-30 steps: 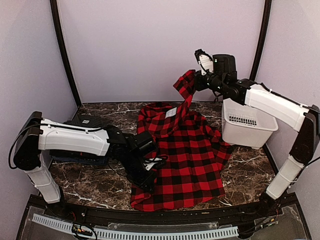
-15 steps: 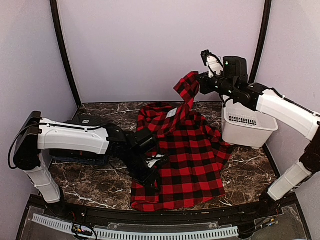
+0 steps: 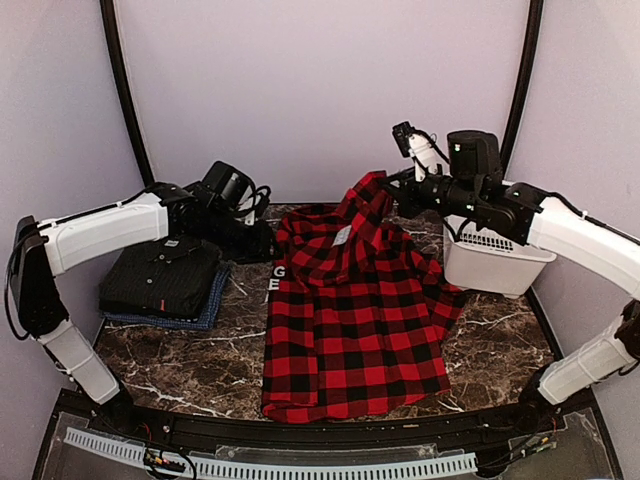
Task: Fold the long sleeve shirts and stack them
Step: Fold the flattened shirt at the center of the board.
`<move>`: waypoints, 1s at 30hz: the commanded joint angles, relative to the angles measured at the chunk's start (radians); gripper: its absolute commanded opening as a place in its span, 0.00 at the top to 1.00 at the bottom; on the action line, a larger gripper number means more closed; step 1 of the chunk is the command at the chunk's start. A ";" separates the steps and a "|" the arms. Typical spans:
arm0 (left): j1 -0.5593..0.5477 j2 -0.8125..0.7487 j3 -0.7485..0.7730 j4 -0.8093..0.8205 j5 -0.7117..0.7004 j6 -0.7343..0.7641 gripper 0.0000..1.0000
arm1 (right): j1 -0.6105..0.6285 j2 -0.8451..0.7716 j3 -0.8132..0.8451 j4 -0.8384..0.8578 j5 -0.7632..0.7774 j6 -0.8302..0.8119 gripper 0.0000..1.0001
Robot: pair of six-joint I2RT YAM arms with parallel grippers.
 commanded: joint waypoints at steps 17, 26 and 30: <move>0.087 0.729 0.792 -0.017 -0.457 0.115 0.68 | 0.146 -0.102 -0.320 0.034 -0.060 0.198 1.00; 0.087 0.936 0.975 -0.040 -0.513 0.151 0.66 | 0.148 -0.067 -0.339 0.065 -0.062 0.214 1.00; 0.088 0.970 1.005 -0.044 -0.531 0.165 0.66 | 0.148 -0.055 -0.345 0.078 -0.069 0.220 1.00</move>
